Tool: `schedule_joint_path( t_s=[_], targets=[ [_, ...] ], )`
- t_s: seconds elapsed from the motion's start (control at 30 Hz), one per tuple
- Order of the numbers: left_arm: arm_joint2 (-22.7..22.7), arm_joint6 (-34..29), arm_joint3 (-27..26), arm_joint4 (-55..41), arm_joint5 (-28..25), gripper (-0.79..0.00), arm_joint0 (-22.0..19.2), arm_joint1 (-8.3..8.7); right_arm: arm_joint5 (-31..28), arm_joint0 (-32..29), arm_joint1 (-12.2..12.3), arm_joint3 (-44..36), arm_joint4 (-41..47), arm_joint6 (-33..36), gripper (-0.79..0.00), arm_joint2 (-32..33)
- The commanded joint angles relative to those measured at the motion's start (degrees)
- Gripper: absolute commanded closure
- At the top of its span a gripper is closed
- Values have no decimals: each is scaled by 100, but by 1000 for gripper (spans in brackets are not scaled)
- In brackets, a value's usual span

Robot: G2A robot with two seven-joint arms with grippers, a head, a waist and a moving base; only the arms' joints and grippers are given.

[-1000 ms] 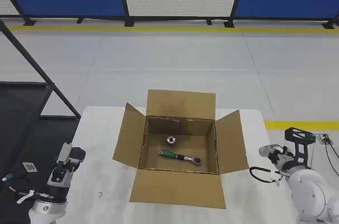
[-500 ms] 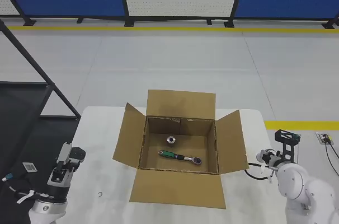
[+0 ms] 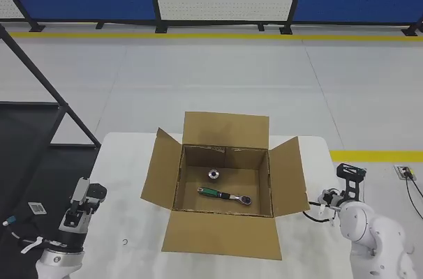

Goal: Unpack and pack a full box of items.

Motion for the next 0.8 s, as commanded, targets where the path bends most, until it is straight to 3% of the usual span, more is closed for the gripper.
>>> schedule_joint_path(
  t_s=[0.0,0.03,0.1,0.17,0.37,0.5,0.6,0.67,0.77],
  targets=[
    [0,0,0,0,0,-785,0,0,-2,37,4,56,-32,42,0,-21],
    [0,0,0,0,0,-785,0,0,-2,53,5,87,-55,71,-3,-35],
    [0,0,0,0,0,-785,0,0,-14,86,8,136,-62,119,-145,-59],
    [0,0,0,0,0,-785,0,0,-22,119,11,190,-67,171,-222,-67],
    [0,0,0,0,0,-785,0,0,-36,158,19,286,-15,209,-311,-69],
    [0,0,0,0,0,-785,0,0,-45,145,30,201,53,211,-437,-4],
    [0,0,0,0,0,-785,0,0,-26,118,43,72,18,232,-597,48],
    [0,0,0,0,0,-785,0,0,6,96,53,-54,-8,240,-767,105],
    [0,0,0,0,0,-785,0,0,128,49,68,-352,-65,212,-785,244]
  ],
)
